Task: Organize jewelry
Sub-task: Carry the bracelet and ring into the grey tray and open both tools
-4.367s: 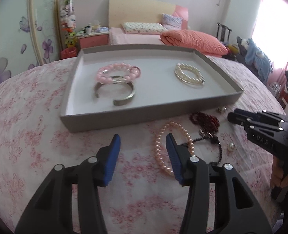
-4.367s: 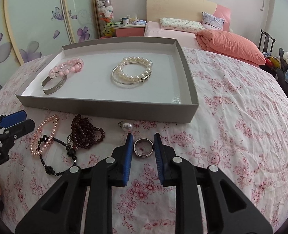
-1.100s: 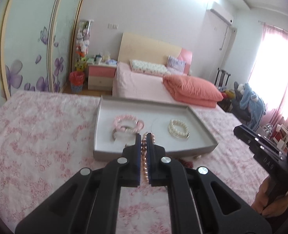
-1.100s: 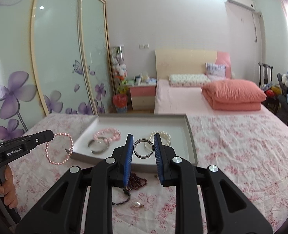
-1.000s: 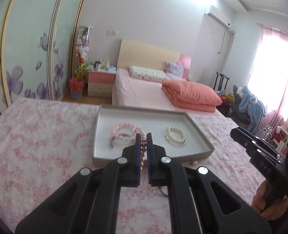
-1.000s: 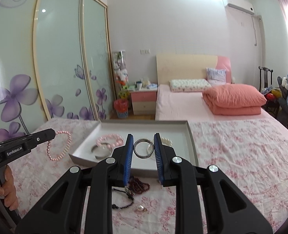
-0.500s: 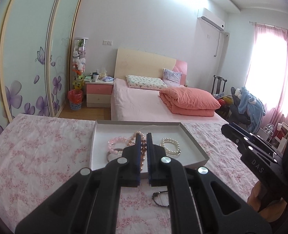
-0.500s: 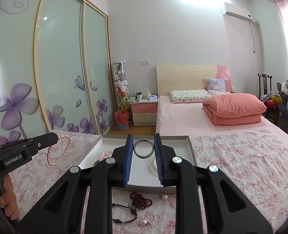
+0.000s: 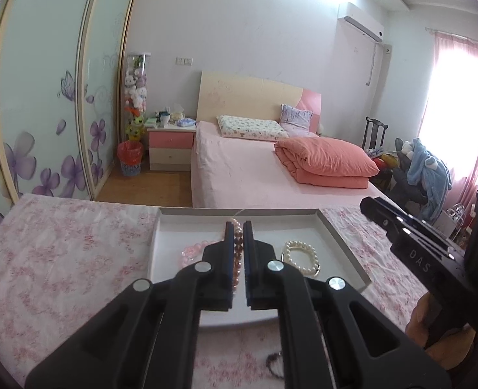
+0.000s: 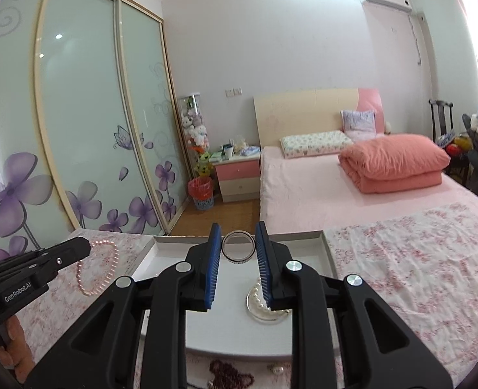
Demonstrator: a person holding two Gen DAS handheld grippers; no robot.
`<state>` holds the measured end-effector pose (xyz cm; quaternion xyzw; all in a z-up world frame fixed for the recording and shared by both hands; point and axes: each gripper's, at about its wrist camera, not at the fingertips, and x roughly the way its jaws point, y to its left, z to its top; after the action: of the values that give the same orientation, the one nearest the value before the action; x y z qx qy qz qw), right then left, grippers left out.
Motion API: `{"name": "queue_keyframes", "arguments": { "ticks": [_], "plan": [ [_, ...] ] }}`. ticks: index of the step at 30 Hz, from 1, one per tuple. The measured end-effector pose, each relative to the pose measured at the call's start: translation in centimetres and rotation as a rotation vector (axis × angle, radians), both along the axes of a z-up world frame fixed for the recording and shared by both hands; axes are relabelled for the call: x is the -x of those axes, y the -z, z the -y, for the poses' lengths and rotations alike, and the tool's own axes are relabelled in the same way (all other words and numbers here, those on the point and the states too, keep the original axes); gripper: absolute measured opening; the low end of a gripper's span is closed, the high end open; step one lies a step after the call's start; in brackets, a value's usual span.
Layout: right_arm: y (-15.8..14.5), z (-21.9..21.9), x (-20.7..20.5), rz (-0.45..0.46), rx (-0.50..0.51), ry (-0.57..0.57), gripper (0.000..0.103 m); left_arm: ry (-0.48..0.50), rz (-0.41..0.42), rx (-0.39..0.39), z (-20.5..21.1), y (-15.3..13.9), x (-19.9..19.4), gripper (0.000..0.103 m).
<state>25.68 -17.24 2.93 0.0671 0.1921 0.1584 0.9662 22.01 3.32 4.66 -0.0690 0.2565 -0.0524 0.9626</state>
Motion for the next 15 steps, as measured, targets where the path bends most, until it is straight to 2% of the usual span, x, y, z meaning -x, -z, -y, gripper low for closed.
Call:
{"name": "queue_keyframes", "arguments": {
  "ticks": [5,15],
  "plan": [
    [1.4,-0.5,-2.7,-0.062,0.004,-0.012,0.023,-0.012,-0.022,-0.013,0.0,1.3,-3.4,0.006],
    [3.9,-1.5,-5.5,-0.154,0.027,-0.002,0.023,-0.027,-0.092,-0.004,-0.2,4.3,-7.6,0.007]
  ]
}}
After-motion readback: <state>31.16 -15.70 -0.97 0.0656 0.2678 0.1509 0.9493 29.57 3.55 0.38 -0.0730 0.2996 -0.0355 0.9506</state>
